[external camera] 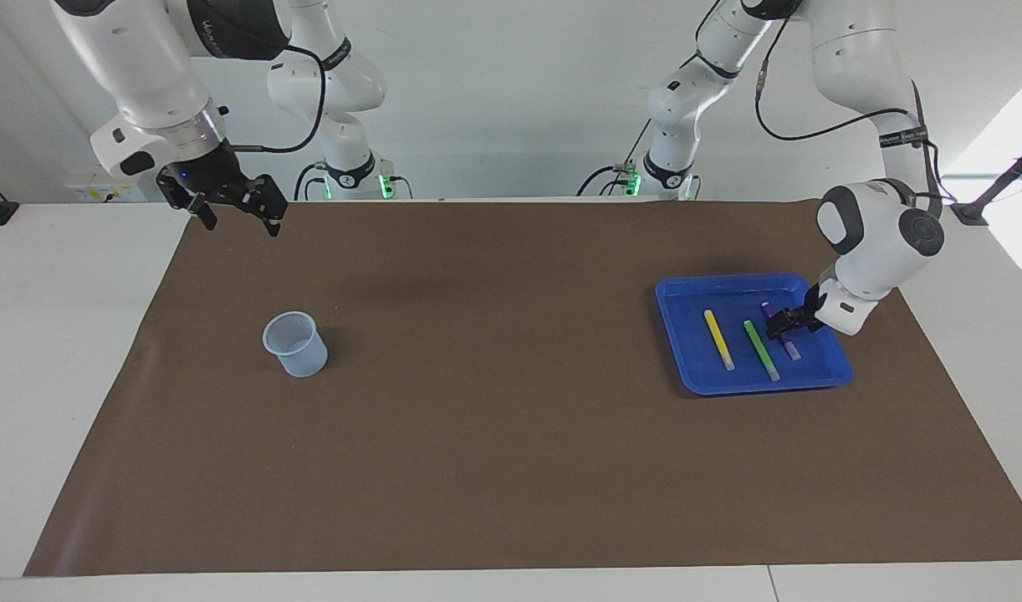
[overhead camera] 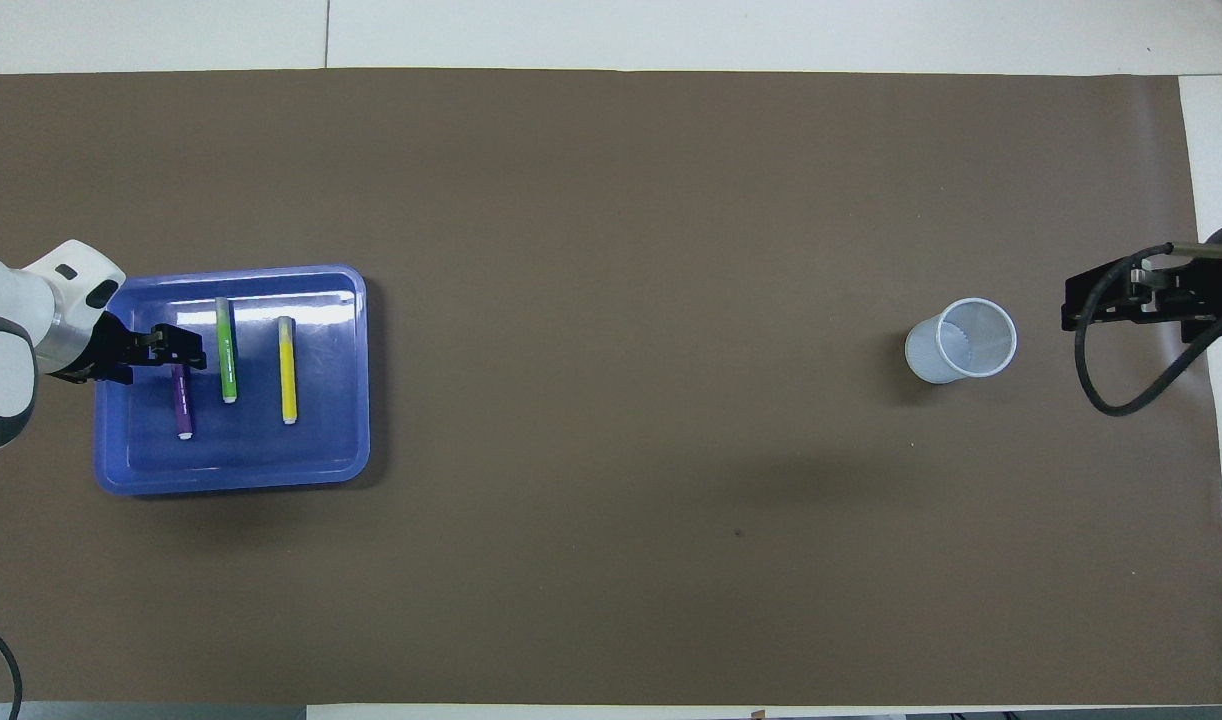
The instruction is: Right arm passes pens to left for tray arrangement
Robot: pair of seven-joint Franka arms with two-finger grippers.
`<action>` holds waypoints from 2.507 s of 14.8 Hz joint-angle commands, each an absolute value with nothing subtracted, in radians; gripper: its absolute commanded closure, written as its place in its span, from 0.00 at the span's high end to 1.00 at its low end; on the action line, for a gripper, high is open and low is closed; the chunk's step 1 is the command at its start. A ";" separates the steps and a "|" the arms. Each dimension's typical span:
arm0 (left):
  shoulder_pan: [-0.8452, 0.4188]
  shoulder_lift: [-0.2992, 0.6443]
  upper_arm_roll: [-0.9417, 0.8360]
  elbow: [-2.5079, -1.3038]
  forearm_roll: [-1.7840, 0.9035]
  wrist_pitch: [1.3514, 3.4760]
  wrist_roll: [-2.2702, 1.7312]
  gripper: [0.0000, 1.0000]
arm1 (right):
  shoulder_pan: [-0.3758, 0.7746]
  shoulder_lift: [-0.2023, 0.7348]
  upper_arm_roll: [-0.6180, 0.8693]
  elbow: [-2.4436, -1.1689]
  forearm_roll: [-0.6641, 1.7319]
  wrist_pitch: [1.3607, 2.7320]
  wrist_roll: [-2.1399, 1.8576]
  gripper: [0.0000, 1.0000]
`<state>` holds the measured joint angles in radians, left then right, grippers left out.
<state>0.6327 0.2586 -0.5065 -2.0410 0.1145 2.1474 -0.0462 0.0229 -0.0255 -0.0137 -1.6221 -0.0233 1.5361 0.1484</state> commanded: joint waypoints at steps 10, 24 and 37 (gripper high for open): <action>0.540 0.200 -0.511 -1.878 0.123 1.933 -0.067 1.00 | 0.020 -0.028 -0.011 -1.608 -0.012 1.542 0.126 1.00; 0.135 -0.055 -0.186 -1.740 0.009 1.479 -0.104 1.00 | 0.015 -0.032 -0.015 -1.620 0.031 1.540 0.104 1.00; 0.081 -0.054 -0.166 -1.650 -0.035 1.535 -0.140 1.00 | 0.015 -0.032 -0.014 -1.620 0.031 1.540 0.104 1.00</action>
<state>0.0851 -0.0670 -0.1726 -1.6646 -0.0237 1.5169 -0.1406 0.0232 -0.0248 -0.0145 -1.6081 0.0140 1.5372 0.1242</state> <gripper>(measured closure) 0.000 0.000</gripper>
